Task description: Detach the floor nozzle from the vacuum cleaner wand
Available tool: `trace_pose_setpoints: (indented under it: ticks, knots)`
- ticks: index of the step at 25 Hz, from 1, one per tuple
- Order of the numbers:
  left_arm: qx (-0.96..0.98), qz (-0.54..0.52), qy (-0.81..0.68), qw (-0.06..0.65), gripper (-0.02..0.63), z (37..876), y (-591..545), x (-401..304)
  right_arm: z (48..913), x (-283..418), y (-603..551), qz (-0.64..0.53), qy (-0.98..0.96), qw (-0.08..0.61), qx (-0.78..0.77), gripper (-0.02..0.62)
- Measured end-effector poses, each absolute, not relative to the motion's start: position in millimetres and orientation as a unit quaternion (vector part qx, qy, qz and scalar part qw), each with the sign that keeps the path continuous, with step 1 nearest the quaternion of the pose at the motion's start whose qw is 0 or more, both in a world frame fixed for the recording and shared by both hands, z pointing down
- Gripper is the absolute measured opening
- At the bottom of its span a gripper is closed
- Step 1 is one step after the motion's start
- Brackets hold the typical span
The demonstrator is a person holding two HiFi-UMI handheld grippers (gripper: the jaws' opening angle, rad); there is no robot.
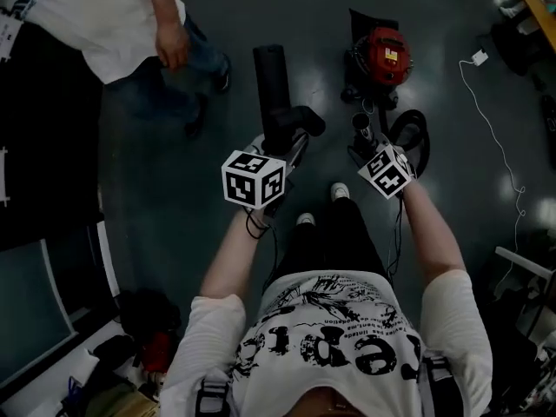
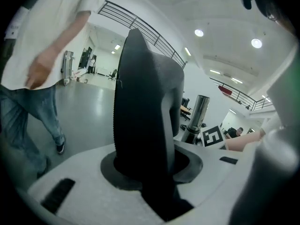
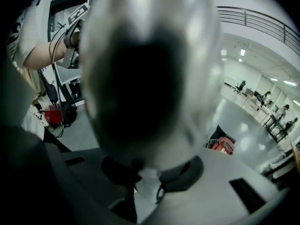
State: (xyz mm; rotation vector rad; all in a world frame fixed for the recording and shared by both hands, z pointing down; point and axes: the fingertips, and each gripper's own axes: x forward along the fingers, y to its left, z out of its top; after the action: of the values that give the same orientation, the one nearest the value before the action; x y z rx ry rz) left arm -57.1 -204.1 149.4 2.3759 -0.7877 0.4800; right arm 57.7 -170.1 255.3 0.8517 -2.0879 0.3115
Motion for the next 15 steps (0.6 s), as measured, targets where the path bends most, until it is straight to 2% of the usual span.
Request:
trace_pose_setpoints:
  ticks: [5,8,12,15]
  knots:
    - [0.885,0.214,-0.288,0.298,0.121,206,-182,-50,299,53,-146,0.132,-0.825,0.436,0.335,0.109]
    - [0.878,0.201,-0.284,0.328,0.121,235,-163,-42,340,55,-121,0.144,-0.822,0.448,0.321,0.109]
    - [0.871,0.168,-0.292,0.356,0.123,282,-133,-41,413,59,-78,0.154,-0.823,0.473,0.274,0.109]
    - [0.864,0.147,-0.311,0.367,0.123,348,-114,-46,490,71,-54,0.137,-0.822,0.495,0.247,0.109]
